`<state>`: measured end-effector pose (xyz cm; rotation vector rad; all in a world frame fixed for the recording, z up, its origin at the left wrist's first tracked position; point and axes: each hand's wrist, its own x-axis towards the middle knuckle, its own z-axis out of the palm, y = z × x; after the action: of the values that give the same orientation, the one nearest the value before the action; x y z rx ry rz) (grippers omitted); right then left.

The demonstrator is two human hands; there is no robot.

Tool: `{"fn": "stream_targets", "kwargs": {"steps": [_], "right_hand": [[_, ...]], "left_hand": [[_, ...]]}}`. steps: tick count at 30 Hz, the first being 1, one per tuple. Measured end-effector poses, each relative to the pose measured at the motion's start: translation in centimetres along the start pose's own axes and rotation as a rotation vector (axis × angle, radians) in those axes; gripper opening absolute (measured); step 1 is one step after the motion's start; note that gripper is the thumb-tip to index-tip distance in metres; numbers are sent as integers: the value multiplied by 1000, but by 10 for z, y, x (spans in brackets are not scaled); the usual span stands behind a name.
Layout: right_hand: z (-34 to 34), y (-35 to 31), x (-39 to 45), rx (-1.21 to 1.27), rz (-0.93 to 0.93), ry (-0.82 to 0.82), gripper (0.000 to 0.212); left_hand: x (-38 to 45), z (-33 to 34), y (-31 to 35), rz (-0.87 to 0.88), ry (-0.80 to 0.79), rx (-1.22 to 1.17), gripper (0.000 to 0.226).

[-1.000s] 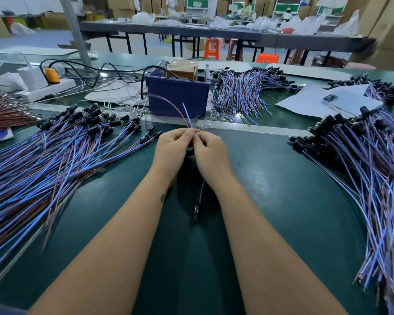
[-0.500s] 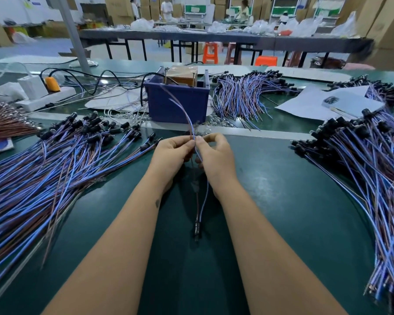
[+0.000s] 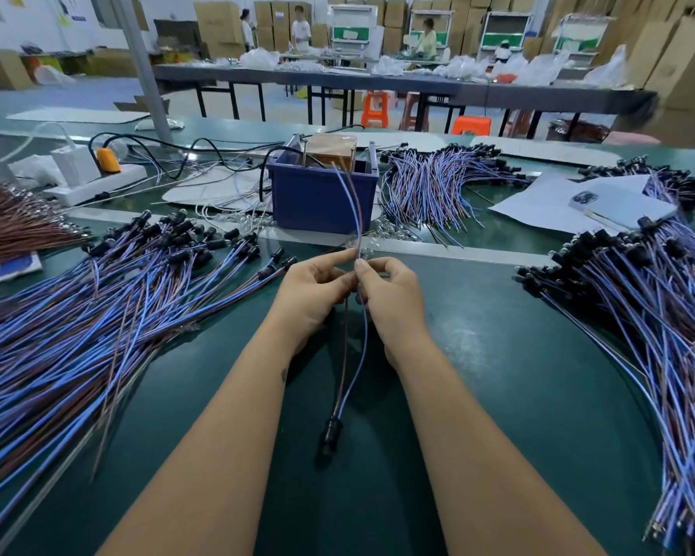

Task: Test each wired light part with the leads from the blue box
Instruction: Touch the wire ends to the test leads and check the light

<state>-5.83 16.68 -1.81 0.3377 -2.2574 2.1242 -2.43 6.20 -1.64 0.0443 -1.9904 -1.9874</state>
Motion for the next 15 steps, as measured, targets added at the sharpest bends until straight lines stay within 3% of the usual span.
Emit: {"fn": "stream_targets", "kwargs": {"steps": [3, 8, 15], "right_hand": [[-3, -1, -2, 72, -4, -54, 26], [-3, -3, -3, 168, 4, -53, 23], [-4, -4, -1, 129, -12, 36, 21]], "left_hand": [[-2, 0, 0, 19, -40, 3, 31], [-1, 0, -1, 26, -51, 22, 29], [1, -11, 0, 41, 386, -29, 22]]}}
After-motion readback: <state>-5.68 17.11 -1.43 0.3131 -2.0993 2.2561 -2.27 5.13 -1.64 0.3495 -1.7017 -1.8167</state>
